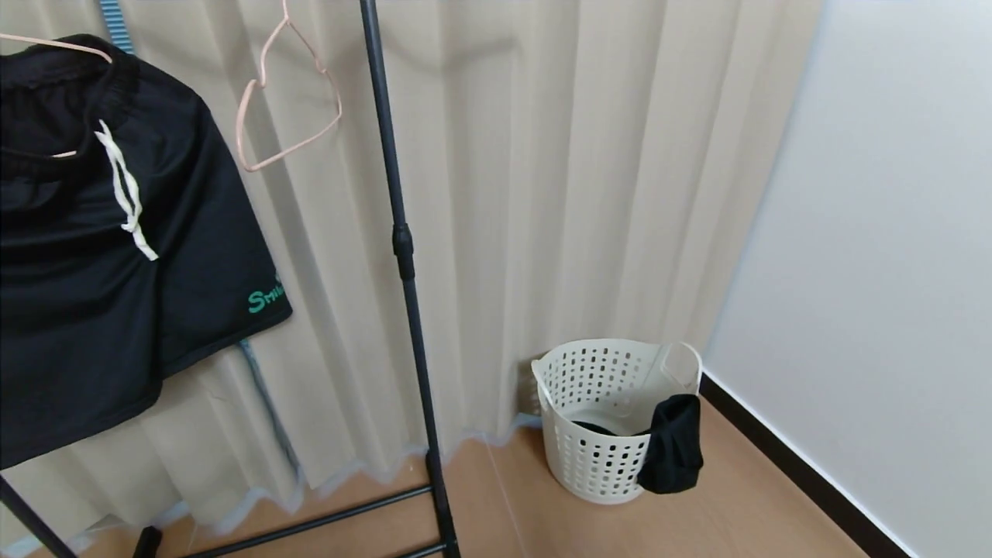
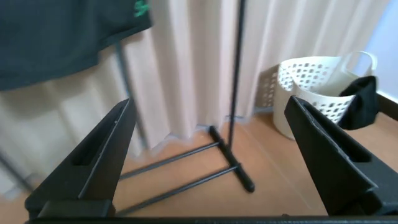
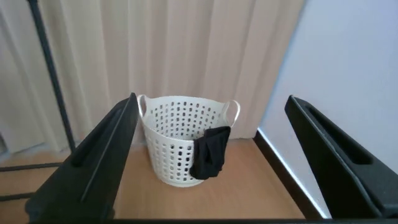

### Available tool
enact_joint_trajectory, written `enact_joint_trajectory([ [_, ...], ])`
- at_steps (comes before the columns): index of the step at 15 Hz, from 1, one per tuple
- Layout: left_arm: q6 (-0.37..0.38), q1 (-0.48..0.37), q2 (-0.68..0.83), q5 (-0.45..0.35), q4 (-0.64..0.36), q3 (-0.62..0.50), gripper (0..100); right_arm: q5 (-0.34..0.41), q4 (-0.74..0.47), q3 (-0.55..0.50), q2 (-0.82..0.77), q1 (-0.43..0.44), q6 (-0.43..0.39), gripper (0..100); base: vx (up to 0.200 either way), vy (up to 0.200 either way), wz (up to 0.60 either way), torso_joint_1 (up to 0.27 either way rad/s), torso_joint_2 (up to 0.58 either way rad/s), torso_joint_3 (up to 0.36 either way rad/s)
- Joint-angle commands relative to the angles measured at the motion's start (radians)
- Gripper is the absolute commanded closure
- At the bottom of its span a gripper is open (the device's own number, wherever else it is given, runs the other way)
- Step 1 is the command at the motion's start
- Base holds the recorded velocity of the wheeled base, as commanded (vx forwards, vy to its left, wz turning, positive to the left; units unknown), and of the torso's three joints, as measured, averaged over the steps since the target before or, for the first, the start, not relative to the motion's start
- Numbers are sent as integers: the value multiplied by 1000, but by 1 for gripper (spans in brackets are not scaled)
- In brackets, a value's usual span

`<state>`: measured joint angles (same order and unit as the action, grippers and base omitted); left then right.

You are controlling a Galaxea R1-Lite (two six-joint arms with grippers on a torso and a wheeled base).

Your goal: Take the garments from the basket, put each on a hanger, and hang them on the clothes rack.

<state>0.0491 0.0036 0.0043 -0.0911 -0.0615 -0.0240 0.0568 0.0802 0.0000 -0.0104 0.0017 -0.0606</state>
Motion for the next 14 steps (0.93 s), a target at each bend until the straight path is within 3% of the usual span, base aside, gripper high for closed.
enact_joint_trajectory([
  [1,0,-1,0,1,0,1,0,1,1,0,-2,0,1,0,200,0,-600,2,7,2],
  [3,0,-1,0,1,0,-1,0,1,1,0,-2,0,1,0,100,0,-600,-2,2,-2],
  [8,0,-1,0,1,0,-1,0,1,1,0,-2,0,-1,0,0,0,0,0,0,0],
  [11,0,-1,0,1,0,-1,0,1,1,0,-2,0,-1,0,0,0,-600,-1,2,1],
  [14,0,-1,0,1,-1,-1,0,1,1,0,-2,0,-1,0,0,0,0,0,0,0],
])
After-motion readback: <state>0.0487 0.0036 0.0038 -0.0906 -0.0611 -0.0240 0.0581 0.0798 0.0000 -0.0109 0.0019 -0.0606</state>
